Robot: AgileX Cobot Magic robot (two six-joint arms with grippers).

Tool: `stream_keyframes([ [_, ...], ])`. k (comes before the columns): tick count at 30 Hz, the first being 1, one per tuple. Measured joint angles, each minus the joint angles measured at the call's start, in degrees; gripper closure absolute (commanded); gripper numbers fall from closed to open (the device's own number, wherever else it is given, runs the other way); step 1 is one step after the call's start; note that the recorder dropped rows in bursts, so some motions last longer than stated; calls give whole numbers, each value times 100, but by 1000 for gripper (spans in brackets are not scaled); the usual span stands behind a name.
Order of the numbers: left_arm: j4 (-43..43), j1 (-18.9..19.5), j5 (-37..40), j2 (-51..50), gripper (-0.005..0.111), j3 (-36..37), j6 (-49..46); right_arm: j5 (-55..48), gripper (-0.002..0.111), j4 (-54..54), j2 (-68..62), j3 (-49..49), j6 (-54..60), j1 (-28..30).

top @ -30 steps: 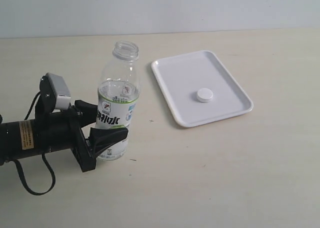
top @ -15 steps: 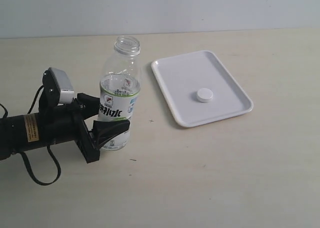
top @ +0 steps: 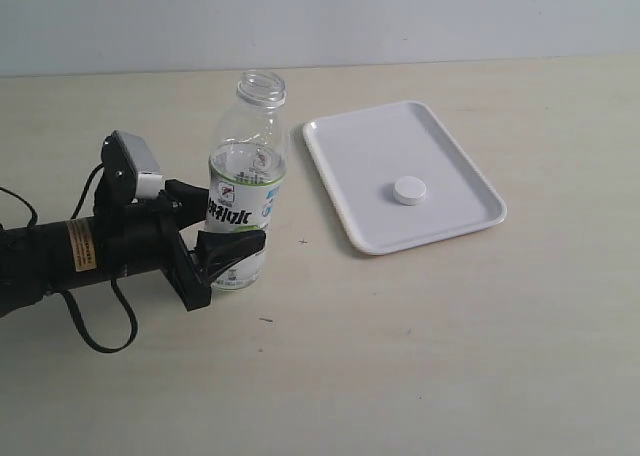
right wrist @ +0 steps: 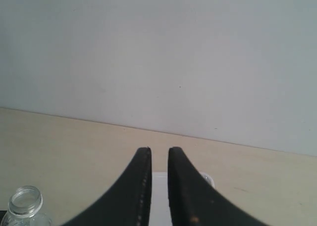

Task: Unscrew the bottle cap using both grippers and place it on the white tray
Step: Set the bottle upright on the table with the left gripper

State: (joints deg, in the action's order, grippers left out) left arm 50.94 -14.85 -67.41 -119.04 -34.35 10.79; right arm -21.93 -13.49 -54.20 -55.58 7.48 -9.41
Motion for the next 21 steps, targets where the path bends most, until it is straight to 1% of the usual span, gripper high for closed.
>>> stream_keyframes([
  [5, -113, 0, -95, -141, 107, -38, -228, 13, 95, 0, 0, 0, 0, 0],
  [7, -113, 0, -168, -230, 102, -110, -253, 13, 95, 0, 0, 0, 0, 0],
  [8, -113, 0, -213, -275, 97, -137, -250, 13, 95, 0, 0, 0, 0, 0],
  [11, -79, 0, -324, -386, 74, -233, -265, 13, 95, 0, 0, 0, 0, 0],
  [12, -79, 0, -340, -398, 62, -240, -265, 13, 95, 0, 0, 0, 0, 0],
  [15, -67, 0, -344, -398, 37, -240, -265, 13, 95, 40, 0, 0, 0, 0],
  [18, -67, 0, -328, -398, 19, -240, -218, 13, 95, 128, 0, 0, 0, 0],
  [21, -78, 0, -267, -407, 8, -240, -67, 13, 95, 140, 0, 0, 0, 0],
])
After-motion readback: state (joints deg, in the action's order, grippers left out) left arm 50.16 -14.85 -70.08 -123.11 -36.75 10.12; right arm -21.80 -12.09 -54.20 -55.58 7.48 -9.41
